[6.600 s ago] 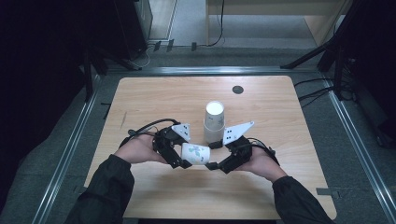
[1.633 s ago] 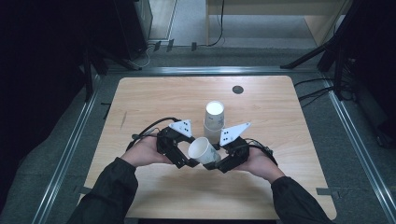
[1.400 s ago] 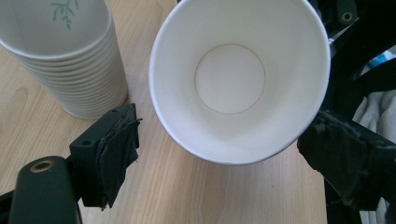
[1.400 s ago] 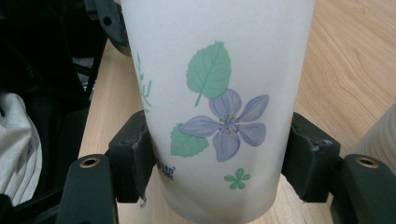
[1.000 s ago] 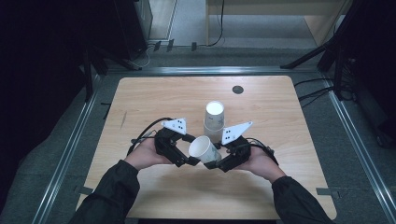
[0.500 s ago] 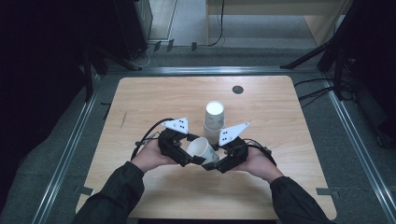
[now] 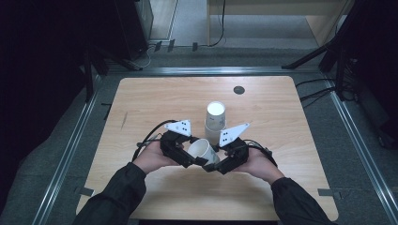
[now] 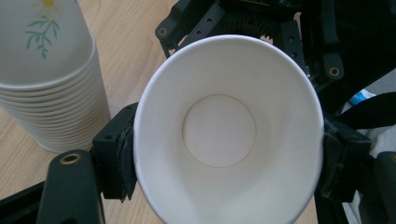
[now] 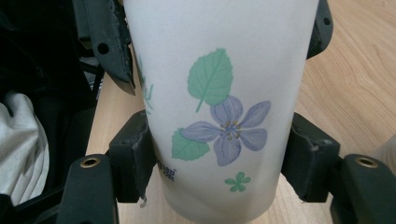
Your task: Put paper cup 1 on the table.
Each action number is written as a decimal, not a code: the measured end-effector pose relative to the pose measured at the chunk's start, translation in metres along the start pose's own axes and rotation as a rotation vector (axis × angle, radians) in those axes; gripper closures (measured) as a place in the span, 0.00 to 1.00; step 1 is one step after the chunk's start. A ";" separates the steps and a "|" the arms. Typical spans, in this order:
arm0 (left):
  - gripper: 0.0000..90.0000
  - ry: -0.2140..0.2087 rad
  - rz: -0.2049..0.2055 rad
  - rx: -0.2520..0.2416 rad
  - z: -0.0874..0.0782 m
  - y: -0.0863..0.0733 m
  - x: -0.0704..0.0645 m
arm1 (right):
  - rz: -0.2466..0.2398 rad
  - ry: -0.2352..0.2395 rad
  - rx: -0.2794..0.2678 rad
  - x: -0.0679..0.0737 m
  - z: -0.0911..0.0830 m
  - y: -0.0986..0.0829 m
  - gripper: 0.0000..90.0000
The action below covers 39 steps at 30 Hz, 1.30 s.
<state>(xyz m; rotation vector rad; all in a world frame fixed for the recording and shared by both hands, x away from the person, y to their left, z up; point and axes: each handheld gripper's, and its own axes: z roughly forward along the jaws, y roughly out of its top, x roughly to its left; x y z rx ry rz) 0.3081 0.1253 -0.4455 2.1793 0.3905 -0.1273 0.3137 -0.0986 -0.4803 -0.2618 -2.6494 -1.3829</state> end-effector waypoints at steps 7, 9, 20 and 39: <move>0.26 0.007 0.012 0.005 -0.002 0.001 -0.001 | -0.003 -0.011 0.009 0.000 0.002 -0.001 0.32; 0.26 0.002 0.008 -0.001 -0.005 0.001 0.000 | 0.009 -0.004 0.012 -0.001 0.003 -0.002 0.30; 0.26 0.046 -0.007 -0.004 -0.025 0.002 0.004 | 0.015 -0.082 0.060 -0.006 0.008 -0.015 0.23; 0.26 0.132 -0.044 0.029 -0.049 -0.005 0.020 | 0.044 -0.152 0.082 -0.011 0.008 -0.024 0.22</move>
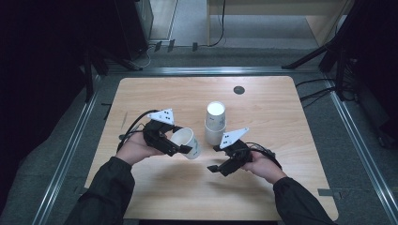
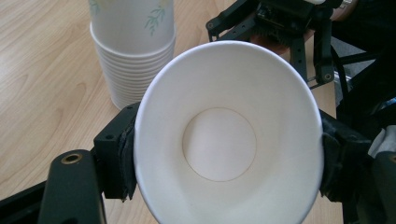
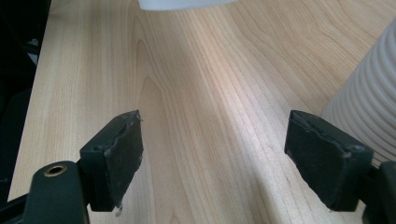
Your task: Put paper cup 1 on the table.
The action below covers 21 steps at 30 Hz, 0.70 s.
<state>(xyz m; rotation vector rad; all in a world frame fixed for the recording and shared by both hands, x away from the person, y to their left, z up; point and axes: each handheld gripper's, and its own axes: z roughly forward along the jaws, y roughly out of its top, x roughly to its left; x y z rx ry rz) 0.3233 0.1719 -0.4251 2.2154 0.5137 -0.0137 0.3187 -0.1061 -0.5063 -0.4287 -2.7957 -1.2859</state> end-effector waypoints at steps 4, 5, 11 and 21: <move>0.26 0.016 -0.010 0.003 -0.003 -0.003 0.004 | 0.005 -0.010 -0.009 -0.001 -0.002 -0.001 0.22; 0.26 0.018 -0.012 0.006 -0.004 -0.004 0.006 | 0.002 -0.011 -0.013 -0.001 -0.003 -0.001 0.22; 0.26 0.034 -0.029 -0.002 -0.010 -0.008 0.013 | 0.011 -0.042 -0.021 -0.006 -0.011 -0.003 0.22; 0.26 0.082 -0.068 0.001 -0.020 -0.016 0.026 | 0.015 -0.087 -0.034 -0.013 -0.019 -0.007 0.22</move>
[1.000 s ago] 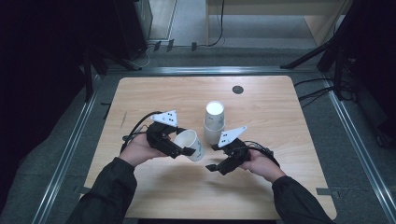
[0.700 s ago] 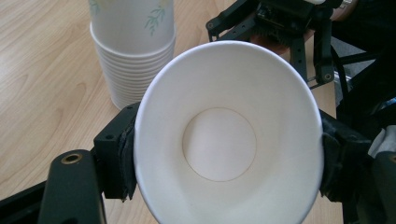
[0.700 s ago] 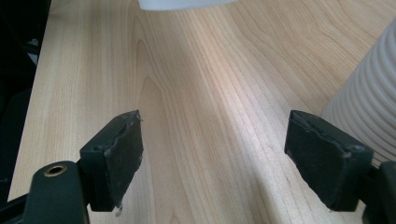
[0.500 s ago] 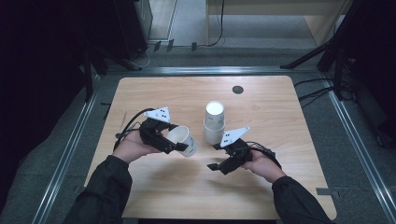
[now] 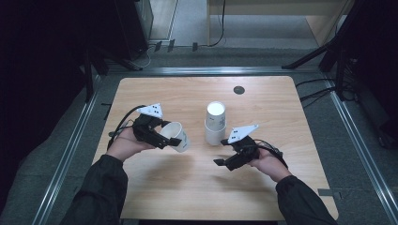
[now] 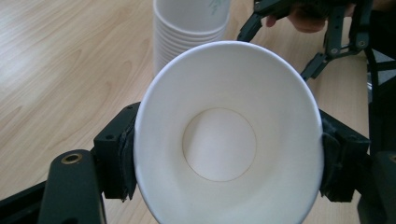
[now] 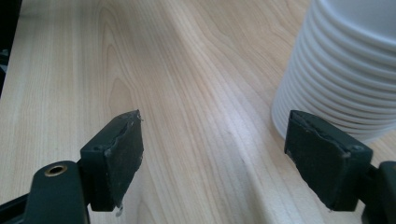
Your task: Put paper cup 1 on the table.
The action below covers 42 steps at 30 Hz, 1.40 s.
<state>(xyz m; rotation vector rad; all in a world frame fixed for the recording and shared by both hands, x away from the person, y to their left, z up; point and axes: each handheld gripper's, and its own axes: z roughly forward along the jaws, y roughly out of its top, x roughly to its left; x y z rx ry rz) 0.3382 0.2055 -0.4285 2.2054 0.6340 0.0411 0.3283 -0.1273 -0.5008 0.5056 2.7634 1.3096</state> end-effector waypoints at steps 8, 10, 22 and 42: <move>0.26 0.052 -0.036 0.004 -0.010 -0.009 0.015 | 0.034 -0.085 -0.018 -0.016 -0.016 -0.005 0.22; 0.26 0.072 -0.042 0.017 -0.012 -0.011 0.019 | 0.061 -0.125 -0.023 -0.023 -0.022 -0.008 0.22; 0.26 0.171 -0.116 0.045 -0.022 -0.027 0.043 | 0.174 -0.312 -0.063 -0.058 -0.057 -0.031 0.22; 0.26 0.390 -0.263 0.137 -0.027 -0.057 0.090 | 0.312 -0.439 -0.082 -0.086 -0.086 -0.058 0.22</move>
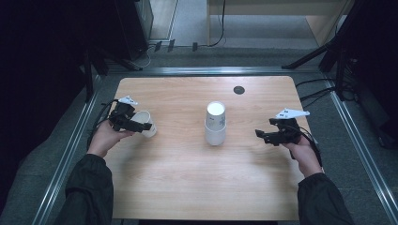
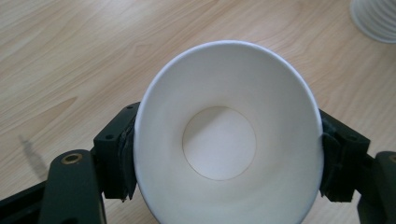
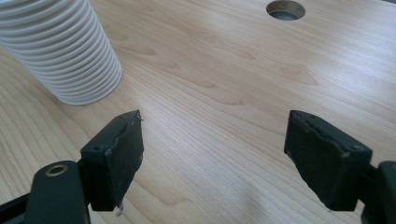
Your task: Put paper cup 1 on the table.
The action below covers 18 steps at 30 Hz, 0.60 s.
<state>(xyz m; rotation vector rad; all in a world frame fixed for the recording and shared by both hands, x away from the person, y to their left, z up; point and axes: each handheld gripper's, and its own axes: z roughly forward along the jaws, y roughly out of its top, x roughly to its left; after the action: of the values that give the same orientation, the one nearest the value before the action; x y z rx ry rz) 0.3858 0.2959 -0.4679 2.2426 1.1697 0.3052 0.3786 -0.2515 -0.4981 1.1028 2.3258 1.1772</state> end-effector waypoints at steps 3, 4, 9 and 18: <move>0.26 0.058 -0.017 0.028 0.002 -0.002 0.006 | -0.002 -0.003 0.006 -0.001 0.000 -0.001 0.22; 0.26 0.067 -0.025 0.033 0.003 -0.003 0.008 | -0.003 -0.003 0.007 0.000 0.001 -0.001 0.22; 0.26 0.131 -0.036 0.056 0.007 -0.005 0.013 | -0.009 -0.001 0.012 0.000 0.002 -0.001 0.22; 0.25 0.143 -0.056 0.065 0.014 -0.006 0.014 | -0.020 0.004 0.043 0.003 0.006 -0.002 0.22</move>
<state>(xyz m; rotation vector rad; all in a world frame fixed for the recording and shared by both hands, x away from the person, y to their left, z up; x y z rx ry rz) 0.3964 0.3046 -0.4838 2.2702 1.3316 0.4172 0.3788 -0.2467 -0.5032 1.0901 2.3705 1.1280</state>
